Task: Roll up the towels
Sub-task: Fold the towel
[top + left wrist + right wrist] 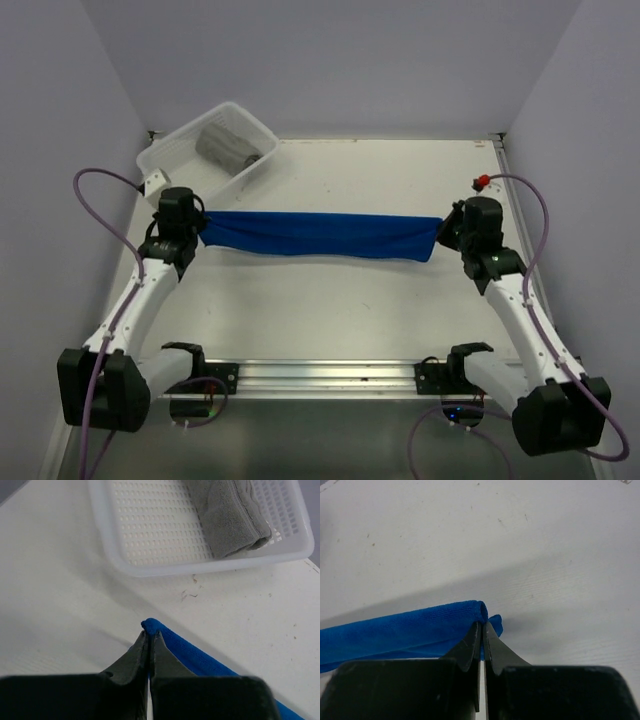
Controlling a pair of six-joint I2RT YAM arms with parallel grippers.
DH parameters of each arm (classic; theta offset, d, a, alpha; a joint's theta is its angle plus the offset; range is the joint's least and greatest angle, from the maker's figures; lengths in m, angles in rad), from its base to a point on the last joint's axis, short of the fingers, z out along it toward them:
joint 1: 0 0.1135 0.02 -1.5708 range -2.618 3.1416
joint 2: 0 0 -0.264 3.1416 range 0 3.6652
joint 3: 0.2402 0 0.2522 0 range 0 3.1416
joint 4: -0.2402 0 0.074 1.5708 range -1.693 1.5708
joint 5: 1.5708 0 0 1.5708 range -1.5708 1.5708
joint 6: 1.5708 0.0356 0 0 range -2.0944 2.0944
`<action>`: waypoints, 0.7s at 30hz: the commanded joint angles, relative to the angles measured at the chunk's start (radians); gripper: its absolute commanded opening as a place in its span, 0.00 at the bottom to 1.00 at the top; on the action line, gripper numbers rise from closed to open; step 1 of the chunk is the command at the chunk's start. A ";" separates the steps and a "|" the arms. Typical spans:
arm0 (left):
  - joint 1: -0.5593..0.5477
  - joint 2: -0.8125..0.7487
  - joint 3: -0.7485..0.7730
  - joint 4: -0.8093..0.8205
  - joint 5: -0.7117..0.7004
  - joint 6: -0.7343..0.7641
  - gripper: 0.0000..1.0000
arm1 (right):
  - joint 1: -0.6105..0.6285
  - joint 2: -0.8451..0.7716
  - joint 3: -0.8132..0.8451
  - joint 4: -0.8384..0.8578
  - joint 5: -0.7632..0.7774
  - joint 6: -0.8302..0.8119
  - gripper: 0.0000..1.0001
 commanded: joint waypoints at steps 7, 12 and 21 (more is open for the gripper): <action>0.004 -0.417 -0.176 -0.128 -0.021 -0.068 0.00 | -0.001 -0.345 -0.101 -0.185 -0.052 -0.018 0.00; 0.004 -0.422 -0.169 -0.104 -0.017 -0.059 0.00 | -0.001 -0.292 -0.098 -0.198 -0.008 0.027 0.00; -0.005 0.231 0.093 0.033 0.059 -0.011 0.00 | -0.014 0.231 0.026 0.009 0.060 0.037 0.00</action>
